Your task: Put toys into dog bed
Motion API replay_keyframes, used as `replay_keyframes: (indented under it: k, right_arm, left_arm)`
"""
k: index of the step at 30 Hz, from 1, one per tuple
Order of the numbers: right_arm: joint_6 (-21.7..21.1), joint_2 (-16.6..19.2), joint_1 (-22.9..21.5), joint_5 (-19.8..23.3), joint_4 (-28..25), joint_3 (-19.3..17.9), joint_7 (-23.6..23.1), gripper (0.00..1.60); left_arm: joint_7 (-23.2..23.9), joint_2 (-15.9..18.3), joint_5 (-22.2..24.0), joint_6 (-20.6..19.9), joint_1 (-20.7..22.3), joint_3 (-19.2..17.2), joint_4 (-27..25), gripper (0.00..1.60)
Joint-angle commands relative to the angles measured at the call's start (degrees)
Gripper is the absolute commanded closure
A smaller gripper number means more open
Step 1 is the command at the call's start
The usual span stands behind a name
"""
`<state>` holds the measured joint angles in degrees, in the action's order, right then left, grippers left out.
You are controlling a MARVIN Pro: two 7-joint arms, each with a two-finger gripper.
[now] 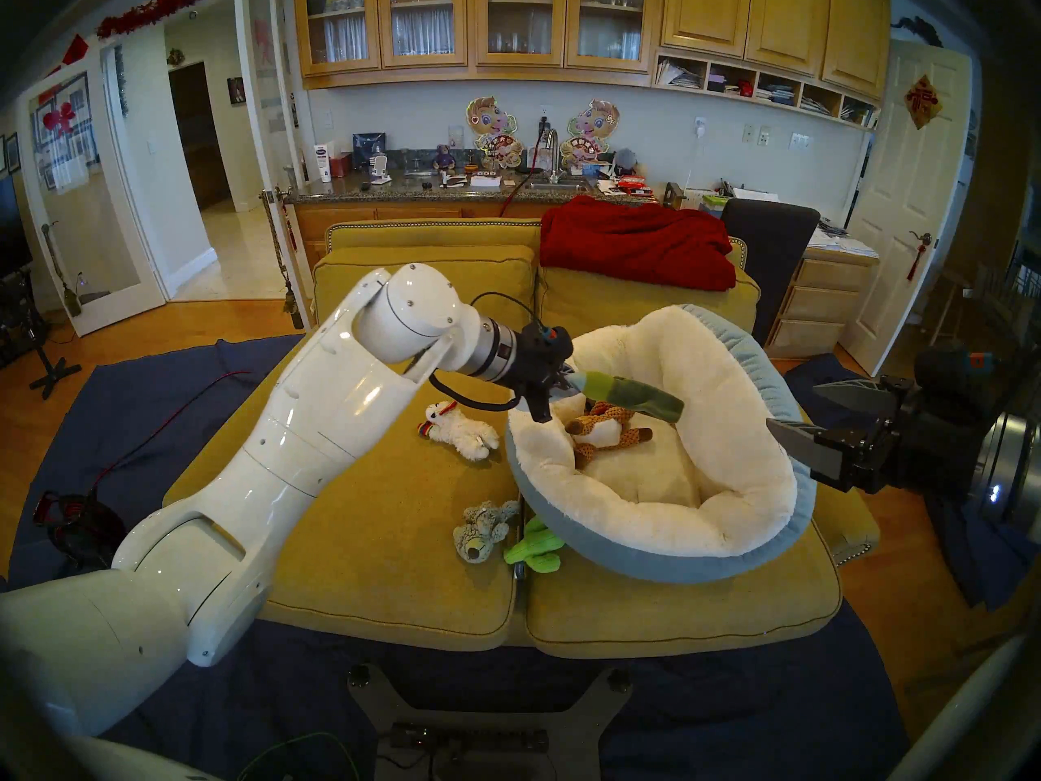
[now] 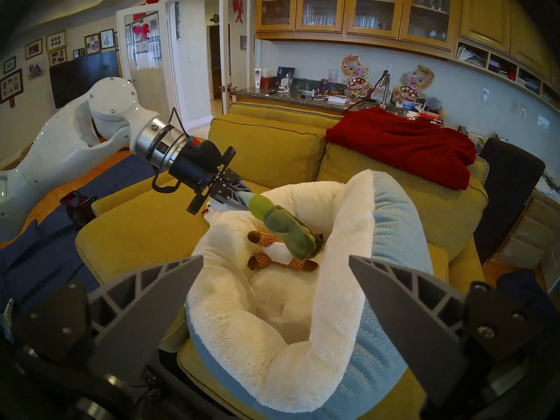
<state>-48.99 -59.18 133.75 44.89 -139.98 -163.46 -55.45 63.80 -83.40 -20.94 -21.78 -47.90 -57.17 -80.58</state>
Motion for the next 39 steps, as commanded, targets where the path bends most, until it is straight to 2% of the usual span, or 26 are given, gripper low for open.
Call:
replay_keyframes:
  k: [1, 7, 8, 9, 10, 19, 24, 27, 33, 39]
  right_arm:
    - [0.04, 0.16, -0.15, -0.04, -0.02, -0.65, -0.06, 0.00]
    - [0.03, 0.18, -0.13, -0.04, -0.02, -0.69, -0.09, 0.00]
    - [0.03, 0.18, -0.13, -0.04, -0.01, -0.70, -0.10, 0.00]
    - [0.02, 0.19, -0.12, -0.04, -0.01, -0.71, -0.11, 0.00]
    - [0.02, 0.19, -0.12, -0.03, -0.01, -0.72, -0.11, 0.00]
    - [0.02, 0.20, -0.11, -0.03, -0.01, -0.73, -0.12, 0.00]
    - [0.03, 0.18, -0.13, -0.03, -0.01, -0.68, -0.08, 0.00]
    - [0.04, 0.17, -0.14, -0.03, -0.02, -0.67, -0.07, 0.00]
    - [0.04, 0.17, -0.15, -0.03, -0.02, -0.64, -0.05, 0.00]
    - [0.04, 0.17, -0.15, -0.04, -0.02, -0.65, -0.06, 0.00]
  left_arm:
    - [0.84, -2.90, 2.38, 3.26, 2.56, -0.65, -1.48, 1.60]
    - [1.28, -3.08, 3.38, 3.39, 1.22, -0.89, -2.66, 1.60]
    - [1.35, -3.05, 3.47, 3.33, 0.97, -0.94, -2.85, 0.95]
    - [1.50, -2.91, 3.56, 3.22, 0.66, -1.01, -3.13, 0.60]
    - [1.55, -2.78, 3.59, 3.15, 0.40, -1.07, -3.38, 0.00]
    - [0.63, -1.08, 4.46, 0.48, -2.69, -4.14, -7.35, 0.00]
    - [0.96, 2.09, 4.01, -5.21, -4.88, -6.72, -11.84, 0.00]
    - [1.22, 3.95, 3.66, -7.75, -5.33, -8.30, -12.68, 0.00]
    - [0.47, 8.01, 2.48, -9.14, -5.85, -11.24, -11.66, 0.00]
    - [-0.43, 9.03, 1.96, -11.42, -4.72, -14.32, -7.82, 0.00]
